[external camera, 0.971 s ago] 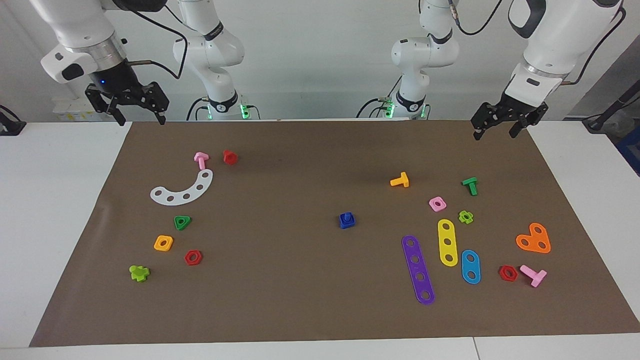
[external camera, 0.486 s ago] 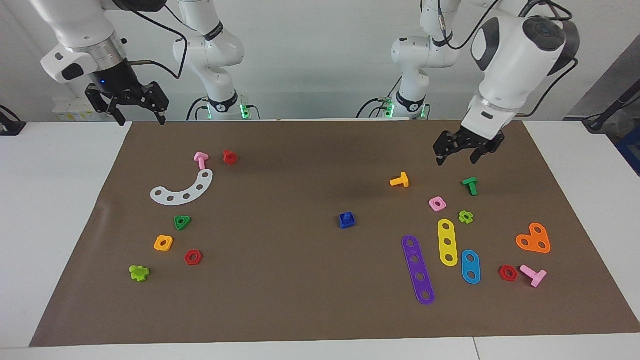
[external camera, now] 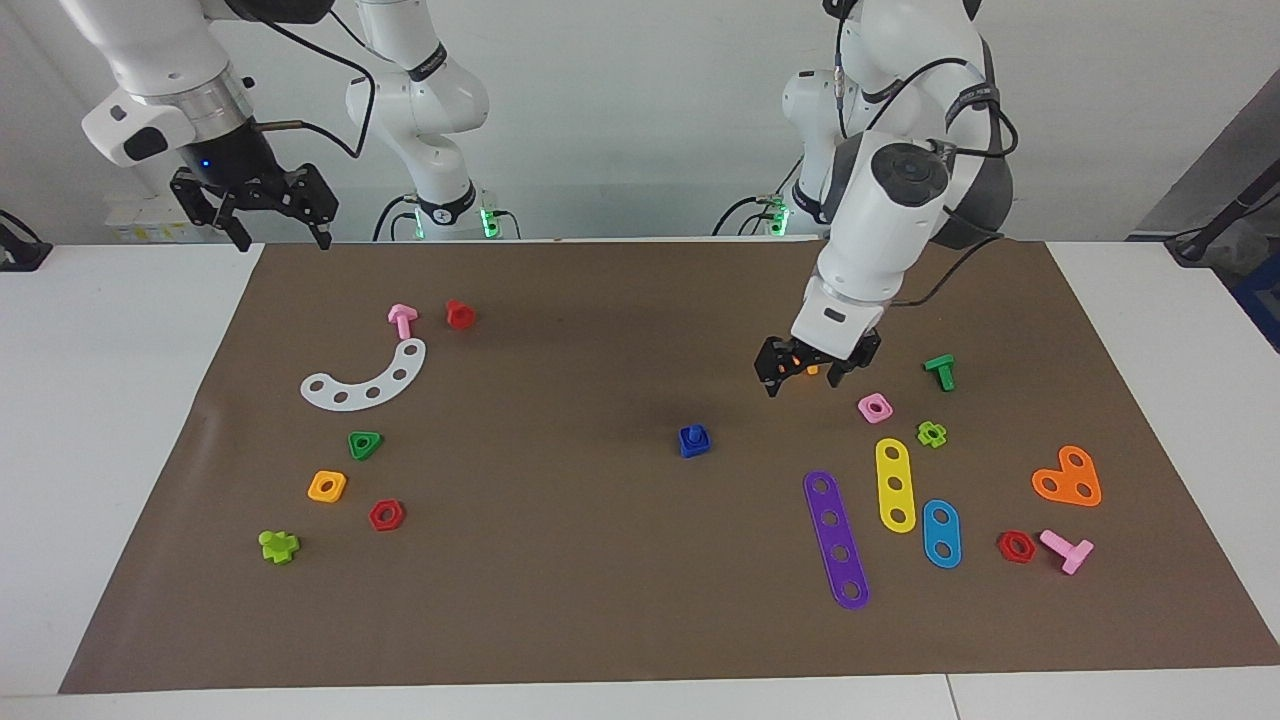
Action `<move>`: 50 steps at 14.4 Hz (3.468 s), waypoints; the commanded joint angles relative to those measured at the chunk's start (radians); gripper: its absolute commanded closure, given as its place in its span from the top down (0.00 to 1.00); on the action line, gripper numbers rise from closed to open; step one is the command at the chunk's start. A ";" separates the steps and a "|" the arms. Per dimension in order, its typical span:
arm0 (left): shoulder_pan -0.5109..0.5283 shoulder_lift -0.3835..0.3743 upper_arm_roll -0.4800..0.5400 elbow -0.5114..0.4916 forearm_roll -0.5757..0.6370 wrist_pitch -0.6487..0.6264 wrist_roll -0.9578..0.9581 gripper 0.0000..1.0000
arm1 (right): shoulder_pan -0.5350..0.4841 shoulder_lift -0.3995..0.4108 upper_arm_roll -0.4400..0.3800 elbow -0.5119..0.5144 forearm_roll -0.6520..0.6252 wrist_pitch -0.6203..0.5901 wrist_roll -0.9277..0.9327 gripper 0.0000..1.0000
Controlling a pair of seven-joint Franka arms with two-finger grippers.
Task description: Unscrew and place screws in storage area
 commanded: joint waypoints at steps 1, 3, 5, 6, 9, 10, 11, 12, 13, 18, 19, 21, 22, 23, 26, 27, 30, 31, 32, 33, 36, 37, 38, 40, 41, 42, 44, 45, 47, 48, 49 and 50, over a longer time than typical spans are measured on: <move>-0.053 0.098 0.018 0.036 -0.007 0.072 -0.058 0.95 | -0.010 -0.009 0.012 -0.005 -0.003 -0.010 0.018 1.00; -0.087 0.162 0.018 0.066 -0.007 0.100 -0.061 0.95 | -0.009 -0.009 0.012 -0.003 -0.003 -0.010 0.018 1.00; -0.091 0.187 0.017 0.064 -0.008 0.158 -0.065 0.94 | -0.009 -0.009 0.012 -0.003 -0.003 -0.010 0.018 1.00; -0.095 0.193 0.017 0.061 -0.008 0.175 -0.064 0.94 | -0.010 -0.009 0.012 -0.005 -0.003 -0.010 0.018 1.00; -0.107 0.195 0.017 0.015 -0.008 0.184 -0.064 0.93 | -0.009 -0.009 0.012 -0.005 -0.005 -0.010 0.019 1.00; -0.107 0.195 0.017 0.000 -0.008 0.199 -0.064 0.92 | -0.010 -0.009 0.012 -0.005 -0.003 -0.010 0.018 1.00; -0.108 0.193 0.017 -0.019 -0.008 0.213 -0.064 0.92 | -0.010 -0.009 0.012 -0.005 -0.003 -0.010 0.018 1.00; -0.114 0.193 0.017 -0.026 -0.010 0.215 -0.065 0.92 | -0.010 -0.009 0.012 -0.003 -0.003 -0.010 0.019 1.00; -0.121 0.193 0.015 -0.028 -0.011 0.218 -0.067 0.91 | -0.010 -0.009 0.012 -0.005 -0.003 -0.010 0.019 1.00; -0.150 0.195 0.015 -0.065 -0.014 0.265 -0.079 0.86 | -0.010 -0.009 0.012 -0.003 -0.003 -0.010 0.019 1.00; -0.150 0.195 0.015 -0.066 -0.014 0.269 -0.081 0.86 | -0.010 -0.009 0.012 -0.005 -0.003 -0.010 0.019 1.00; -0.151 0.190 0.015 -0.088 -0.013 0.272 -0.081 0.84 | -0.009 -0.009 0.012 -0.003 -0.003 -0.010 0.019 1.00; -0.151 0.190 0.015 -0.092 -0.013 0.278 -0.081 0.82 | -0.010 -0.009 0.012 -0.003 -0.003 -0.010 0.019 1.00; -0.153 0.192 0.015 -0.094 -0.013 0.291 -0.082 0.81 | -0.010 -0.009 0.012 -0.005 -0.003 -0.010 0.019 1.00; -0.157 0.192 0.015 -0.121 -0.013 0.336 -0.081 0.78 | -0.010 -0.009 0.012 -0.003 -0.003 -0.010 0.018 1.00; -0.159 0.192 0.015 -0.131 -0.013 0.345 -0.081 0.77 | -0.010 -0.009 0.012 -0.005 -0.003 -0.010 0.019 1.00; -0.167 0.196 0.017 -0.131 -0.013 0.344 -0.081 0.70 | -0.009 -0.009 0.012 -0.003 -0.003 -0.010 0.019 1.00; -0.167 0.196 0.017 -0.123 -0.013 0.332 -0.081 0.69 | -0.010 -0.009 0.012 -0.003 -0.003 -0.010 0.019 1.00; -0.167 0.195 0.017 -0.114 -0.013 0.324 -0.081 0.69 | -0.009 -0.009 0.012 -0.005 -0.003 -0.010 0.019 1.00; -0.167 0.195 0.017 -0.109 -0.013 0.313 -0.081 0.68 | -0.010 -0.009 0.012 -0.005 -0.003 -0.010 0.018 1.00; -0.171 0.196 0.017 -0.111 -0.011 0.313 -0.081 0.59 | -0.010 -0.009 0.012 -0.003 -0.003 -0.010 0.019 1.00; -0.171 0.196 0.017 -0.112 -0.010 0.313 -0.081 0.58 | -0.009 -0.009 0.012 -0.005 -0.003 -0.010 0.019 1.00; -0.171 0.196 0.017 -0.112 -0.008 0.315 -0.081 0.57 | -0.010 -0.009 0.012 -0.003 -0.003 -0.010 0.019 1.00; -0.171 0.196 0.017 -0.112 -0.008 0.313 -0.081 0.49 | -0.009 -0.009 0.012 -0.005 -0.003 -0.010 0.019 1.00; -0.170 0.196 0.017 -0.112 -0.008 0.313 -0.081 0.41 | -0.010 -0.009 0.012 -0.003 -0.003 -0.010 0.019 1.00; -0.170 0.195 0.017 -0.112 -0.008 0.312 -0.081 0.36 | -0.009 -0.009 0.012 -0.005 -0.003 -0.010 0.019 1.00; -0.170 0.195 0.017 -0.111 -0.011 0.310 -0.081 0.24 | -0.009 -0.009 0.012 -0.003 -0.003 -0.010 0.019 1.00; -0.170 0.195 0.015 -0.109 -0.013 0.308 -0.081 0.17 | -0.009 -0.009 0.012 -0.003 -0.003 -0.010 0.018 1.00; -0.170 0.195 0.015 -0.097 -0.014 0.293 -0.081 0.06 | -0.010 -0.009 0.012 -0.003 -0.003 -0.010 0.019 1.00; -0.170 0.196 0.015 -0.086 -0.019 0.279 -0.081 0.04 | -0.009 -0.009 0.012 -0.005 -0.005 -0.010 0.019 1.00; -0.171 0.198 0.015 -0.076 -0.030 0.267 -0.082 0.02 | -0.010 -0.009 0.012 -0.005 -0.005 -0.010 0.019 1.00; -0.171 0.199 0.015 -0.066 -0.034 0.256 -0.087 0.00 | -0.009 -0.009 0.012 -0.005 -0.003 -0.010 0.018 1.00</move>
